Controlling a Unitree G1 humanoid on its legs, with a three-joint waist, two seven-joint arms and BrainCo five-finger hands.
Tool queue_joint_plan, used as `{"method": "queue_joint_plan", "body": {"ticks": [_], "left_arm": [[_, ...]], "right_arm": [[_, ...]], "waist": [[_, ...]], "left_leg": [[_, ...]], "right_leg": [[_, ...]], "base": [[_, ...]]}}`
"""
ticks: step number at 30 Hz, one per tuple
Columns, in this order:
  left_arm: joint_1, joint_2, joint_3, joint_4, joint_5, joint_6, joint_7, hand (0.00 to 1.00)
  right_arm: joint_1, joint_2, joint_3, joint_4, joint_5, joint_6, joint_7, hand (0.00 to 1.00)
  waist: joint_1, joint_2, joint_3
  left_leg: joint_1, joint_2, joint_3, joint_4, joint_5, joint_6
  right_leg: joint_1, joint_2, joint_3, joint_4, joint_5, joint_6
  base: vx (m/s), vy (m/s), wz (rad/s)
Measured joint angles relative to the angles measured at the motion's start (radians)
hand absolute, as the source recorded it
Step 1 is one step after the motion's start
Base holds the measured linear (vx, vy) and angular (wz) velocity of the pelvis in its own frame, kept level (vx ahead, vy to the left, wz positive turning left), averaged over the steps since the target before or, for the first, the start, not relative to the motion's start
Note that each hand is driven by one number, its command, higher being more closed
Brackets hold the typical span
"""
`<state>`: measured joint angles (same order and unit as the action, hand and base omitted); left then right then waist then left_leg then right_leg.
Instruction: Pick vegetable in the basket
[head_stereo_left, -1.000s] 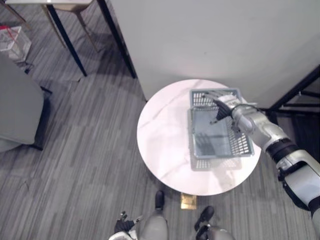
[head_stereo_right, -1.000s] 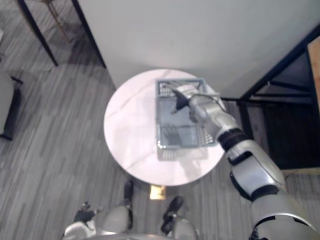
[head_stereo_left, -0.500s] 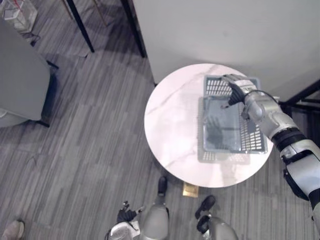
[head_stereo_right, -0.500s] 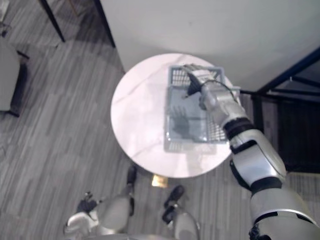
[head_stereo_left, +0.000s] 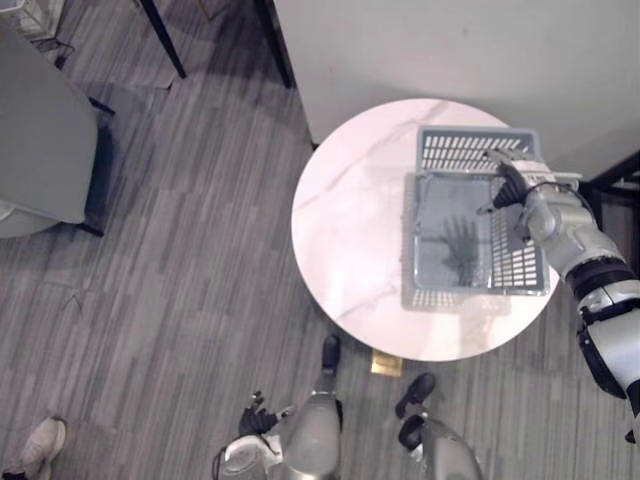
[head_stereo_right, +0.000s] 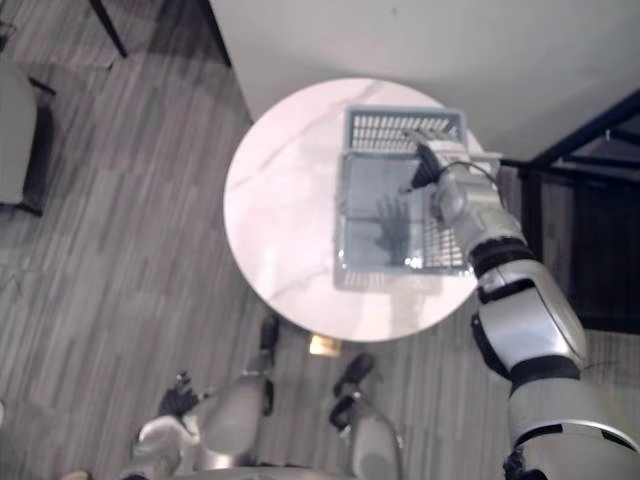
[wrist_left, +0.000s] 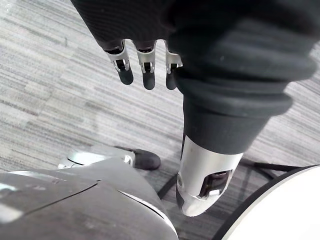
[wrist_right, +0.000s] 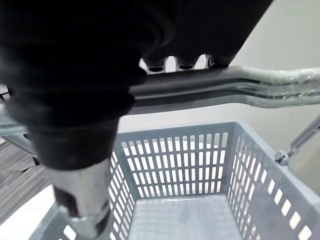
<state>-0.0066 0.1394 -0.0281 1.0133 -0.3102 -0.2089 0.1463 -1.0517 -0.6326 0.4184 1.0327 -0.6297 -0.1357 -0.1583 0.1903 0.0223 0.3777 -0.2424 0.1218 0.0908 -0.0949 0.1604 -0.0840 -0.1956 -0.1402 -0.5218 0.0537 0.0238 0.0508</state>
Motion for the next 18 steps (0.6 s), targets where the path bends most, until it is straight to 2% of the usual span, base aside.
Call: {"method": "queue_joint_plan", "body": {"ticks": [16, 18], "left_arm": [[-0.001, 0.000, -0.016, -0.026, 0.000, -0.002, 0.007, 0.00], [-0.004, 0.000, -0.015, -0.025, 0.001, -0.001, 0.011, 0.00]], "right_arm": [[0.029, 0.012, -0.017, -0.014, -0.027, 0.003, -0.034, 1.00], [0.039, 0.029, -0.016, -0.032, -0.038, 0.017, -0.034, 1.00]], "waist": [[0.001, 0.006, 0.004], [0.001, 0.006, 0.004]], "left_leg": [[0.001, -0.006, 0.009, 0.000, -0.002, -0.003], [0.007, -0.005, 0.014, 0.000, -0.003, -0.005]], "right_leg": [[-0.008, -0.006, 0.017, -0.005, 0.006, 0.008], [-0.005, -0.005, 0.022, -0.005, 0.007, 0.008]], "base": [[0.00, -0.004, -0.02], [0.00, -0.018, -0.06]]}}
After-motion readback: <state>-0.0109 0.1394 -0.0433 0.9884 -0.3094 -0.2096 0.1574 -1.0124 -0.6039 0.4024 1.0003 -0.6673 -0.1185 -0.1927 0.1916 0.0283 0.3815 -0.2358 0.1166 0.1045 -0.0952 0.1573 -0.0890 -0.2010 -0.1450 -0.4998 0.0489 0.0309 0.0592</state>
